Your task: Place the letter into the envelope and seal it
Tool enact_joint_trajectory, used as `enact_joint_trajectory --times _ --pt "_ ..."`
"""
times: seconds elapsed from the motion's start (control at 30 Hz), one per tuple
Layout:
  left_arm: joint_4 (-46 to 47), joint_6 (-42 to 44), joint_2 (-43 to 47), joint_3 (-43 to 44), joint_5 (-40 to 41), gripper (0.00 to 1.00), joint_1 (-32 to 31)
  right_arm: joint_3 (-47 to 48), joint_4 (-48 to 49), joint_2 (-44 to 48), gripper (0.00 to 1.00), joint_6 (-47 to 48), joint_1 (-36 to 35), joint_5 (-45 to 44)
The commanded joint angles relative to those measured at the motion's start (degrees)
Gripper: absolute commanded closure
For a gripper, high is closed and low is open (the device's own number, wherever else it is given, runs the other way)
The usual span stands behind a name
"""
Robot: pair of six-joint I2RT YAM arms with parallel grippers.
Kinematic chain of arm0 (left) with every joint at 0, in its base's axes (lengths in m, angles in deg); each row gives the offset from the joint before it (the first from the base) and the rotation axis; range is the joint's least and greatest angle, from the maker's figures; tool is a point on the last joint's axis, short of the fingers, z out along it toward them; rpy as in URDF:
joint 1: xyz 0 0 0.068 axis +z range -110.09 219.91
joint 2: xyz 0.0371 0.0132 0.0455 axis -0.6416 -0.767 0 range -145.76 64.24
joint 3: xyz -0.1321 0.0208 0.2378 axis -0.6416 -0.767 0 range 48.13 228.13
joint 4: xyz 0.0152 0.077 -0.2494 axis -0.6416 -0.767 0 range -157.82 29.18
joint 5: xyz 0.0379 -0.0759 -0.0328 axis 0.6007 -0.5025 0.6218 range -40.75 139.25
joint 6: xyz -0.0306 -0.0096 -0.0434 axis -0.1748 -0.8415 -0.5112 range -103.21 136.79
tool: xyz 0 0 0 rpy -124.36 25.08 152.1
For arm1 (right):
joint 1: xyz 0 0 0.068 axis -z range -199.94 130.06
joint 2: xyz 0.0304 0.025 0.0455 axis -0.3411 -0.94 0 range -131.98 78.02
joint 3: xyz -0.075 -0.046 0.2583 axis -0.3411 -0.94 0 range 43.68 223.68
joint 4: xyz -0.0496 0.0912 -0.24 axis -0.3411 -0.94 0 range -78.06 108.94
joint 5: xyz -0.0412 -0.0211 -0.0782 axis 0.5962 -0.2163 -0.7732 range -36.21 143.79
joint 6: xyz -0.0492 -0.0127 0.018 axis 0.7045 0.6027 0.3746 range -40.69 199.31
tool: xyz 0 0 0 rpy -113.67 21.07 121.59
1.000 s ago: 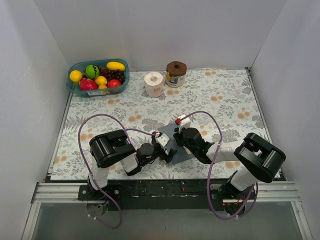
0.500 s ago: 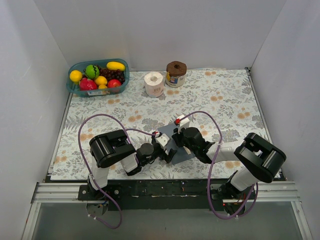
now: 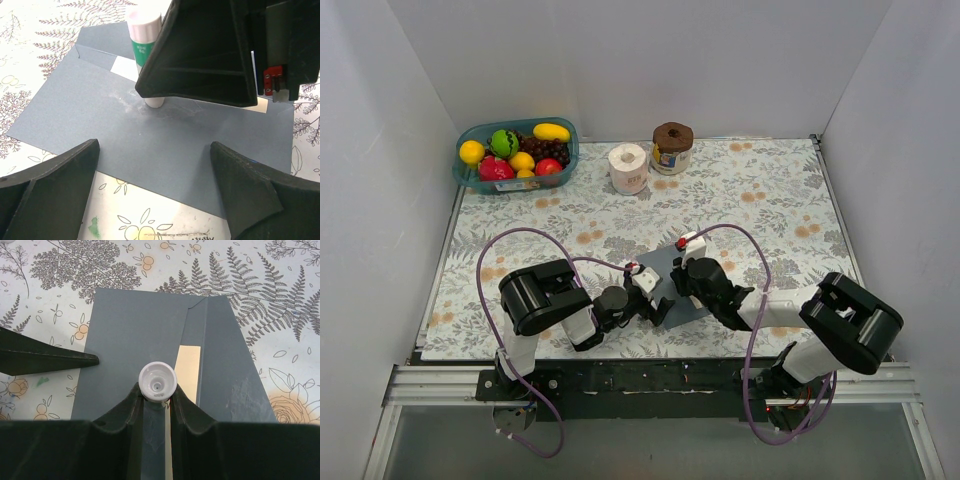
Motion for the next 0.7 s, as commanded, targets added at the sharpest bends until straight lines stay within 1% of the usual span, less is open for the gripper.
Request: enact_joint_trajectory --times 0.0,0.07,0.17,0.2,0.33,0.57,0.67 --pt "-19.26 -2.46 -4.23 -2.47 -0.30 0.09 -0.41 -2.63 -8.20 0.82 0.99 -0.69 -0.04 -2.53" --pt "-19.35 -2.46 -4.23 -2.47 -0.39 0.09 -0.41 -2.63 -8.46 1.08 0.99 -0.52 -0.04 -1.38" --pt "-19.44 -2.46 -4.31 -2.30 -0.30 0.09 -0.41 -2.63 -7.94 0.74 0.99 0.18 -0.04 3.18" --pt "-19.44 -2.46 -4.40 -2.30 -0.30 0.09 -0.41 -2.89 -7.50 0.65 0.99 0.71 -0.13 6.33" --pt "-19.52 -2.46 -4.49 -2.30 -0.39 0.09 -0.41 -3.42 -5.65 0.21 0.99 0.97 -0.30 11.89" --pt "-19.70 -2.46 -4.58 -2.12 -0.30 0.09 -0.41 -3.77 -5.65 -0.32 0.99 1.24 -0.48 14.27" --pt "-19.79 -2.38 -4.49 -2.12 -0.13 0.09 -0.41 -3.43 -7.13 -0.23 0.99 0.10 -0.48 11.38"
